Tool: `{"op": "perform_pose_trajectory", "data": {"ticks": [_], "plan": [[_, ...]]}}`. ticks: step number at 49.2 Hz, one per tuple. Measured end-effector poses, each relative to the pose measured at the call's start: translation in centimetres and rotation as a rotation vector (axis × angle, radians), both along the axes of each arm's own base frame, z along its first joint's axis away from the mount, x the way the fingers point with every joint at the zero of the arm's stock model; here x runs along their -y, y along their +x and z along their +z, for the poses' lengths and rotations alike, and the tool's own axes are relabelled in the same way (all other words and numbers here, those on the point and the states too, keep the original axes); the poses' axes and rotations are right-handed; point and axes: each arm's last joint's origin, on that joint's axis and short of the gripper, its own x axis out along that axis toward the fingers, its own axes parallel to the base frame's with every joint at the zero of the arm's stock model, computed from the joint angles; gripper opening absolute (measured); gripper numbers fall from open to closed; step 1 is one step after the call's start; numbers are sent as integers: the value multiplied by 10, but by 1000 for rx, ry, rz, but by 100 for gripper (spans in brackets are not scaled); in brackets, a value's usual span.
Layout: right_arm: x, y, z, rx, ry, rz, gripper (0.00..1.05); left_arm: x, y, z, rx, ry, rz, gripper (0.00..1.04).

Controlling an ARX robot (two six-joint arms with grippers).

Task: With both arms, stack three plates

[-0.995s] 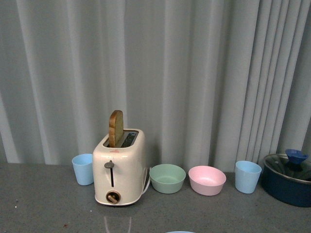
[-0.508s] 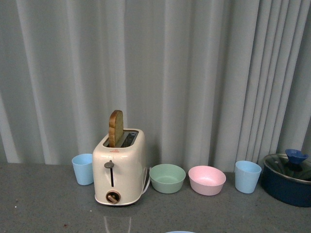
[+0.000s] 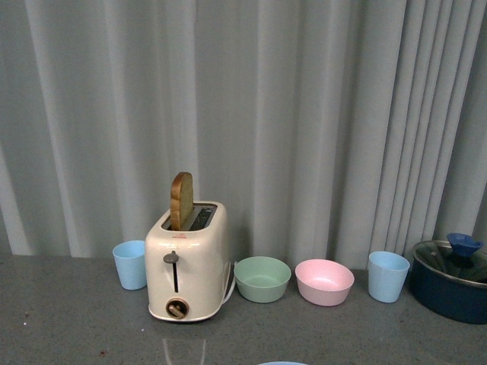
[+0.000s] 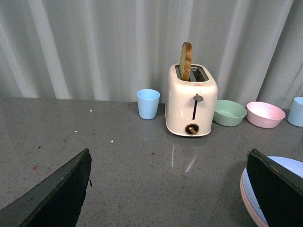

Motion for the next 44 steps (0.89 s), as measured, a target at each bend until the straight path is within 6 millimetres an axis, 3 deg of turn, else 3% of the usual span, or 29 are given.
{"op": "perform_pose_trajectory", "data": {"ticks": [22, 24, 44], "plan": [[0, 0, 0, 0, 0, 0, 96, 0, 0, 0, 0, 0, 0, 98], [0, 0, 0, 0, 0, 0, 99, 0, 0, 0, 0, 0, 0, 98], [0, 0, 0, 0, 0, 0, 97, 0, 0, 0, 0, 0, 0, 98]]}}
